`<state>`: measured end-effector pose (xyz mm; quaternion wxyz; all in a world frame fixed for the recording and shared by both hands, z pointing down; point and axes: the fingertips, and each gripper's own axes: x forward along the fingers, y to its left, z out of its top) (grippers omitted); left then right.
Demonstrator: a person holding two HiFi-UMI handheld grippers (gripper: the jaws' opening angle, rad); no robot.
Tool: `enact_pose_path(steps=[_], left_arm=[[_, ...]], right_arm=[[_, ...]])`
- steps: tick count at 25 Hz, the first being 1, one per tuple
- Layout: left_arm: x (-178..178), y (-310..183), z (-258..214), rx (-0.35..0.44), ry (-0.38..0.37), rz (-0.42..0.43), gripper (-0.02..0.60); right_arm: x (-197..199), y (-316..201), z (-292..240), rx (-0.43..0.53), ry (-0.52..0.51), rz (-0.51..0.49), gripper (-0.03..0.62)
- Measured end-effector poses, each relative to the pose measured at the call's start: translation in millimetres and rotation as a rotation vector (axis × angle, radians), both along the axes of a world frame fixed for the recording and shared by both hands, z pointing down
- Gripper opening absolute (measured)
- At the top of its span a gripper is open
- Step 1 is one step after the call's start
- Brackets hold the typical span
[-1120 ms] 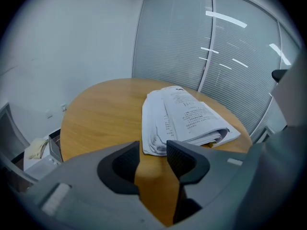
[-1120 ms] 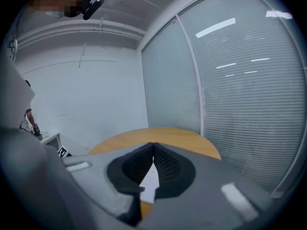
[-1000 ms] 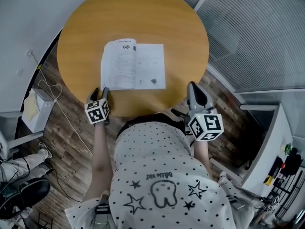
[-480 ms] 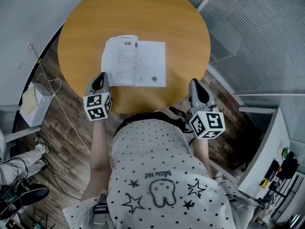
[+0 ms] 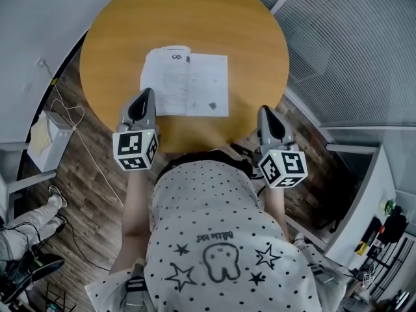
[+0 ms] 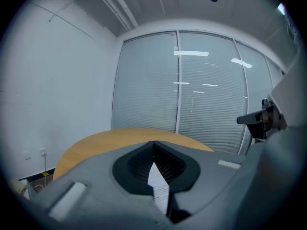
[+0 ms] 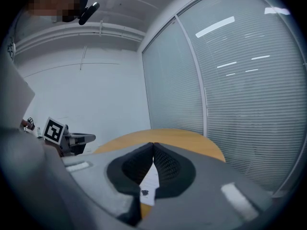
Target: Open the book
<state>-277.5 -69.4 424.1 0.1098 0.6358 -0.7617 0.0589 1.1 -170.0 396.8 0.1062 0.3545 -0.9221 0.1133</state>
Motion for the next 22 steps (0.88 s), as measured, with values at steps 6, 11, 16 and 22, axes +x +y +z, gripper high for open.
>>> enact_pose_path(steps=[6,11,16,22], left_arm=[[20,6,-50,0.099,-0.018,0.028,0.009],[39,13,-74,0.154,-0.036,0.070,0.009],[52,19,-82,0.149,-0.097,0.089,0.009],[63,27,-81,0.142,-0.063,0.104,0.009]], right_arm=[[-6,2,-1,-0.001,0.000,-0.011,0.005],[-12,2,-2,-0.001,-0.006,-0.017,0.005],[-15,0,1,-0.006,-0.003,-0.016,0.005],[-13,0,0,-0.006,-0.001,-0.013,0.003]])
